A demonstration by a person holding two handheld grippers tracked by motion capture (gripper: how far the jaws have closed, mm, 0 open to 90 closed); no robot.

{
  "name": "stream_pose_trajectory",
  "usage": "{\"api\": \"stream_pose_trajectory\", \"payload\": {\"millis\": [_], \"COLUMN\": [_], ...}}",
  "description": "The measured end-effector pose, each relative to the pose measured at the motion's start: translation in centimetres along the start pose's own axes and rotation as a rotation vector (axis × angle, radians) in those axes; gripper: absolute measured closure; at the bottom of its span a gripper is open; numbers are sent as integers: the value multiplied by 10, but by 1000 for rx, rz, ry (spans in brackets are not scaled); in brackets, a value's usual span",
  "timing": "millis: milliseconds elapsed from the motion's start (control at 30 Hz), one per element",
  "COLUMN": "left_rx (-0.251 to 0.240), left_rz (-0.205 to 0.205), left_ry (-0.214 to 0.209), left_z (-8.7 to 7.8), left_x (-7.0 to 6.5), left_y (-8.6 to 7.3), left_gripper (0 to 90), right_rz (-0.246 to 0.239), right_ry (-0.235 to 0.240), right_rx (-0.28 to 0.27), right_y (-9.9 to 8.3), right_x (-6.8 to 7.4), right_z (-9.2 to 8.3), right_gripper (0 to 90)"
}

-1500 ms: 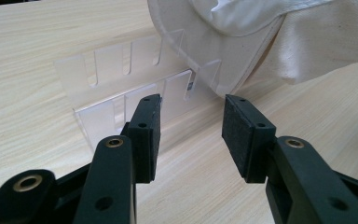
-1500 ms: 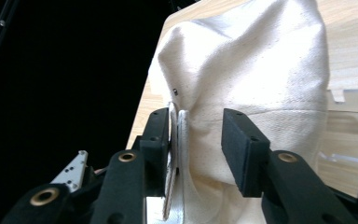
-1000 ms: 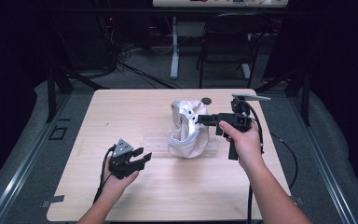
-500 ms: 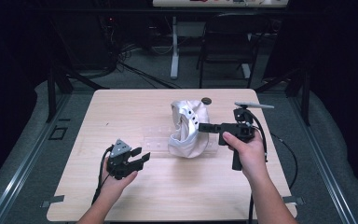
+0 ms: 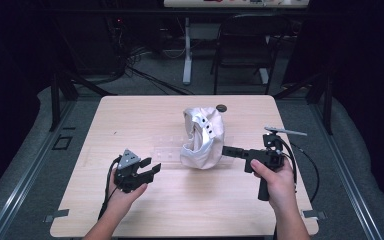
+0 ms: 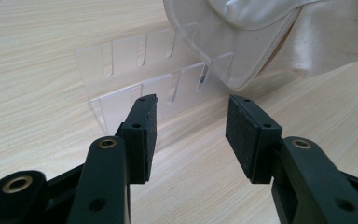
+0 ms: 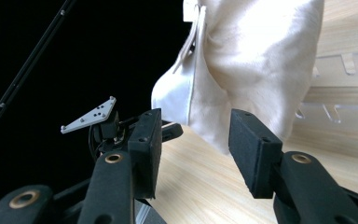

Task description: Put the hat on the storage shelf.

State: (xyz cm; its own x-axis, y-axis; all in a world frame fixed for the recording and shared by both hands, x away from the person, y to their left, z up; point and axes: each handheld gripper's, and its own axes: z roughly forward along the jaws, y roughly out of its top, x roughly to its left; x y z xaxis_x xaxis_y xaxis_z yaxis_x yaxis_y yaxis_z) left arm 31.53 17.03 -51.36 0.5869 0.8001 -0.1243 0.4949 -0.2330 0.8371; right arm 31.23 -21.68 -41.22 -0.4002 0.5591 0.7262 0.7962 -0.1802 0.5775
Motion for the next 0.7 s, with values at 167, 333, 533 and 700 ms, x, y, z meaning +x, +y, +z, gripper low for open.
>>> {"api": "stream_pose_trajectory", "payload": {"millis": [167,333,533,700], "left_rx": [5,7,19,25], "left_rz": [5,14,20,31], "left_ry": [3,5,5,3], "left_z": [1,2,5,6], "left_x": [-1,-4,-6,-8], "left_y": [-1,-1,-3,-4], "left_gripper": [534,531,529,530], "right_rz": [7,32,35,46], "right_ry": [-19,-20,-36,-71], "right_rx": [-12,-28,-9,6], "right_y": [-10,-15,-22,-28], "right_x": [-6,-15,-20,-30], "right_z": [-5,-7,-4,1], "right_gripper": [540,541,541,540]}}
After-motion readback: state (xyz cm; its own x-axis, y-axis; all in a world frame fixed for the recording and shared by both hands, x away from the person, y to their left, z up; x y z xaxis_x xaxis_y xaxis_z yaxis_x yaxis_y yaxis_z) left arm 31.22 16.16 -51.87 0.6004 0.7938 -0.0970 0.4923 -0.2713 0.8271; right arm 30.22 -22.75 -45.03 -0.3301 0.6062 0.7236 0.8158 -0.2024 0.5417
